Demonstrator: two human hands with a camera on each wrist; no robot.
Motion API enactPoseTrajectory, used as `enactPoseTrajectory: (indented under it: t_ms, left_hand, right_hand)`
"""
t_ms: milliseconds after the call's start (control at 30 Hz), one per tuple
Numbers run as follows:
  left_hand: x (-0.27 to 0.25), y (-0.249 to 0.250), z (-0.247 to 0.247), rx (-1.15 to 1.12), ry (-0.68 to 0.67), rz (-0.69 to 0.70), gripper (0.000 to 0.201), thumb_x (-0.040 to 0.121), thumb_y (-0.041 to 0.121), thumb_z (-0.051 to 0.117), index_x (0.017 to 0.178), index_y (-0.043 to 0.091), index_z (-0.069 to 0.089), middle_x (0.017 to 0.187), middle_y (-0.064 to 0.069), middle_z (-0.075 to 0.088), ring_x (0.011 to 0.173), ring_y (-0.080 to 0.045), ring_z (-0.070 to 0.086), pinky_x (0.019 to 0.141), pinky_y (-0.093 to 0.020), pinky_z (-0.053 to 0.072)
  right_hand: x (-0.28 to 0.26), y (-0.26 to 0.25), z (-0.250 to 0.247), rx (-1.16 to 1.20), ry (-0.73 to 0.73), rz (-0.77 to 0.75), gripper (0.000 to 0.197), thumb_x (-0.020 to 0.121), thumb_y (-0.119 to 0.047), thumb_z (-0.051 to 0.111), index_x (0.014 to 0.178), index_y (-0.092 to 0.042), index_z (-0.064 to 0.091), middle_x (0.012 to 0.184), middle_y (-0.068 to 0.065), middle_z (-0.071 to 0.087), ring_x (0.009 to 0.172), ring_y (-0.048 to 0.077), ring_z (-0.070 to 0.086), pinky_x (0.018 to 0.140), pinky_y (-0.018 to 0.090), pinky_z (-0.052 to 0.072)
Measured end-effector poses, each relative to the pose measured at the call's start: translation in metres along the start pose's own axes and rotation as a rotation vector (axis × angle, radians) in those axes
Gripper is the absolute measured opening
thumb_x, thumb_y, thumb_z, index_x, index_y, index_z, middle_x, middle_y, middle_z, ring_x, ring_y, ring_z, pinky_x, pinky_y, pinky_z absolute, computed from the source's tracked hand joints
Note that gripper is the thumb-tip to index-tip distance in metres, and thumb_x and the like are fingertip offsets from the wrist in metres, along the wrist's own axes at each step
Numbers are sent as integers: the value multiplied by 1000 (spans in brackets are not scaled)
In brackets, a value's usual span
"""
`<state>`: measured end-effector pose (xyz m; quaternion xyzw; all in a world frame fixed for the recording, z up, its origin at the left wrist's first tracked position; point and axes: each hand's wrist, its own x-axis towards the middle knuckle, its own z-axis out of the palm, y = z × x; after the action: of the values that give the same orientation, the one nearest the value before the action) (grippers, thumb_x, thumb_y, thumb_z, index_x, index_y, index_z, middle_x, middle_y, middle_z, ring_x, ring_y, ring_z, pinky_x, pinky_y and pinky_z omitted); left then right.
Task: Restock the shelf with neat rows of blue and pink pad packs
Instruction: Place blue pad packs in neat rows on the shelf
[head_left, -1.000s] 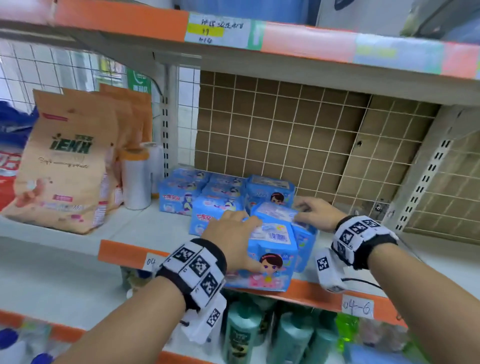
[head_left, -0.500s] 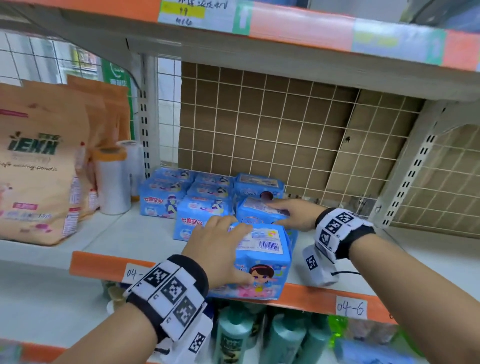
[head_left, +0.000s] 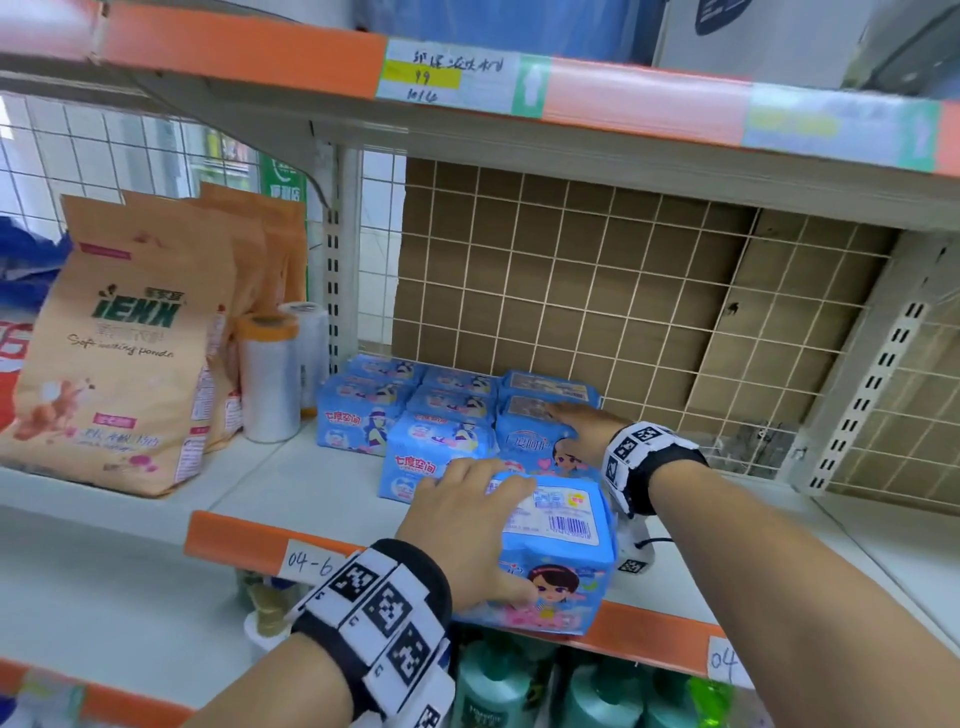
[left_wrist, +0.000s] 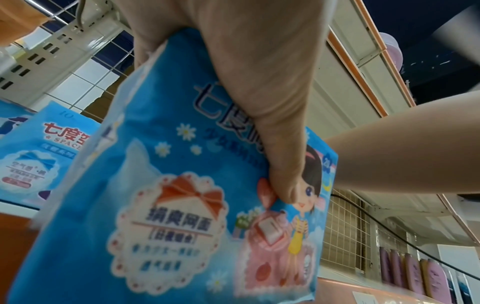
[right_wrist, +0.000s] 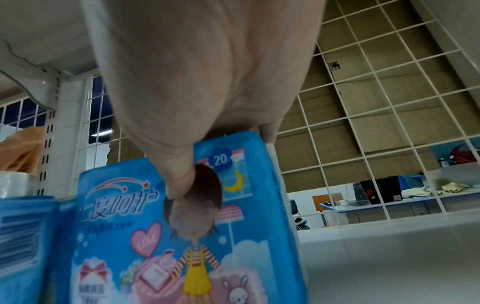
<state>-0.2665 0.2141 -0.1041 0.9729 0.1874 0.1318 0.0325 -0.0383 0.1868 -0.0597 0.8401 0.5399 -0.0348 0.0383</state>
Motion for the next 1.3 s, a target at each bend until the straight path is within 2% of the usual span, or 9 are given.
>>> enactPoseTrajectory:
  t_ms: [200,400,500,600,767,867,1000,1133,1300]
  left_hand:
    - [2,0,-1,-3,-27,3,94,64,68,63,141,39,17,148,7,16,136,-17,12,107,-42,21]
    - [3,0,-3,-12,-47,-3,95,65,68,63,142,39,16,150,6,16,137,-17,11,109,-42,20]
    - [2,1,-5,-28,-65,-7,96,65,67,65,142,38,18,150,7,17,138,-17,12,109,-42,21]
    - [3,1,-10,-43,-93,2,96,65,65,66,143,36,19,149,5,20,137,-18,15,110,-41,24]
    - [20,-3,-19,-40,-183,51,98,58,68,70,139,31,29,135,2,38,124,-22,31,100,-41,38]
    - [36,2,-18,-77,-155,77,97,56,66,73,137,28,34,133,2,42,122,-21,35,100,-38,38]
    - [54,6,-12,-178,-110,87,91,58,57,78,134,23,41,129,-1,45,119,-21,41,95,-29,34]
    - [65,-15,-11,-271,-62,37,85,64,52,77,134,18,42,132,-3,43,124,-19,40,100,-27,31]
    - [63,-49,-5,-21,-223,-158,116,57,70,71,147,25,14,156,2,14,144,-24,6,112,-58,14]
  right_hand:
    - [7,6,5,-121,15,99,62,95,-32,46,147,-34,13,158,4,3,144,29,2,114,44,24]
    - [4,4,8,-67,19,33,65,96,-29,46,149,-25,10,152,6,26,133,25,36,101,31,37]
    - [-4,-1,5,53,27,51,57,97,-29,42,148,-22,17,151,5,32,129,23,43,96,27,38]
    - [-21,-9,-8,324,108,54,50,100,-36,35,145,-17,27,151,5,31,135,21,35,106,27,28]
    - [-92,-10,-30,572,142,-156,49,79,-50,63,121,-25,59,125,-9,58,104,0,53,91,12,38]
    - [-121,-16,-16,303,44,-185,81,69,-53,73,137,-24,41,125,-15,45,113,2,41,98,20,31]
    - [-116,-24,2,48,125,-180,62,77,-43,70,127,-14,48,122,7,54,111,23,48,95,34,37]
    - [-107,-15,6,68,81,-118,58,78,-36,70,127,-12,50,123,11,54,112,25,49,96,37,38]
    - [-93,-4,15,-80,117,-70,64,83,-36,64,137,-16,36,131,8,45,120,25,42,101,33,34]
